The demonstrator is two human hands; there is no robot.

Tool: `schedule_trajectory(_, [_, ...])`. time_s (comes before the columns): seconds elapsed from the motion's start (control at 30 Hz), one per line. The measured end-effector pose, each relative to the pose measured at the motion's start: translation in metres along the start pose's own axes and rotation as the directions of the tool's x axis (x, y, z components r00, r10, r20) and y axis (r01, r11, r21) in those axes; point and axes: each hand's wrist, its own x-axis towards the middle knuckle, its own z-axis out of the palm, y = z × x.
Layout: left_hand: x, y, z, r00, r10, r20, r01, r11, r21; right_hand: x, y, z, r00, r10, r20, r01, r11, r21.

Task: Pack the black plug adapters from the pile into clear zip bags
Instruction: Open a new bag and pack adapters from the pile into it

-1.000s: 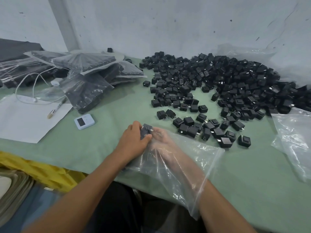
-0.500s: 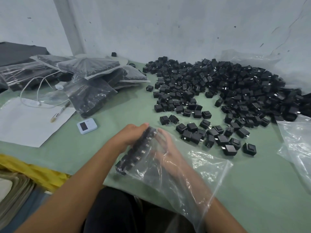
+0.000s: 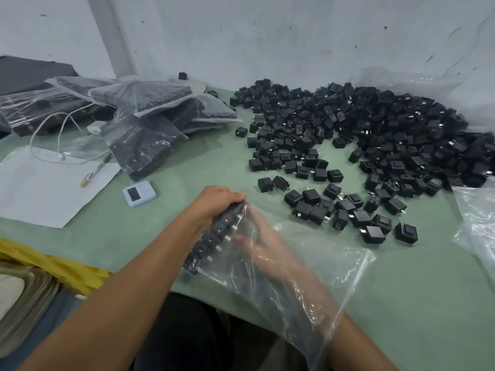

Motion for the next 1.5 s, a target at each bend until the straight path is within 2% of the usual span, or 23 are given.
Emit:
schedule_trajectory(0.17, [0.004,-0.013,0.007,0.972,0.205,-0.117,-0.177,0.961,0.212,0.005,0.005,0.005,0.999,0.044,-0.028,-0.049,0.972,-0.231])
schedule_trajectory(0.27, [0.003,-0.02,0.001,0.942,0.3,-0.147,-0.208,0.871,0.446,0.004,0.003,0.004,1.0,-0.018,0.001,0.017,0.965,-0.261])
schedule_trajectory(0.3, [0.003,-0.022,-0.003,0.938,0.318,-0.135,-0.222,0.853,0.473,0.004,0.003,0.004,0.999,-0.048,0.004,0.048,0.964,-0.261])
schedule_trajectory(0.43, [0.001,-0.031,-0.014,0.937,0.346,-0.053,-0.297,0.866,0.401,0.006,0.004,0.004,0.997,-0.078,-0.026,0.068,0.957,-0.283])
schedule_trajectory(0.57, [0.001,-0.035,-0.012,0.921,0.386,-0.056,-0.334,0.856,0.394,0.012,0.001,0.005,1.0,-0.009,-0.01,0.005,0.937,-0.349])
schedule_trajectory(0.67, [-0.005,-0.034,-0.018,0.941,0.336,-0.035,-0.312,0.904,0.291,0.004,0.004,0.013,0.994,-0.003,-0.106,-0.034,0.94,-0.34])
schedule_trajectory(0.73, [-0.015,-0.036,-0.029,0.949,0.316,-0.006,-0.304,0.916,0.263,0.002,0.01,0.016,0.984,0.03,-0.175,-0.078,0.959,-0.272])
schedule_trajectory(0.83, [-0.043,-0.049,-0.045,0.942,0.333,-0.044,-0.302,0.897,0.322,0.006,0.015,0.021,0.979,0.074,-0.188,-0.107,0.979,-0.175])
schedule_trajectory(0.93, [-0.074,-0.072,-0.048,0.938,0.345,-0.04,-0.318,0.901,0.295,0.003,0.015,0.027,0.968,0.058,-0.243,-0.088,0.989,-0.116])
schedule_trajectory(0.97, [-0.081,-0.079,-0.045,0.929,0.366,-0.055,-0.335,0.895,0.296,0.001,0.015,0.029,0.965,0.042,-0.257,-0.074,0.99,-0.117])
schedule_trajectory(1.03, [-0.089,-0.091,-0.038,0.892,0.436,-0.119,-0.368,0.852,0.372,0.0,0.013,0.029,0.972,0.019,-0.234,-0.078,0.966,-0.246])
schedule_trajectory(1.1, [-0.093,-0.094,-0.034,0.863,0.487,-0.136,-0.384,0.806,0.451,-0.001,0.011,0.024,0.97,0.051,-0.236,-0.105,0.969,-0.222])
schedule_trajectory(1.27, [-0.082,-0.076,-0.036,0.934,0.352,-0.054,-0.261,0.78,0.569,-0.005,0.01,0.02,0.979,0.022,-0.203,-0.088,0.943,-0.322])
schedule_trajectory(1.4, [-0.065,-0.048,-0.016,0.937,0.324,-0.131,-0.198,0.799,0.567,0.005,0.017,0.02,0.978,0.05,-0.202,-0.127,0.912,-0.39])
schedule_trajectory(1.5, [-0.052,-0.038,0.006,0.935,0.333,-0.118,-0.202,0.778,0.595,0.01,0.013,0.021,0.962,0.093,-0.258,-0.18,0.925,-0.336])
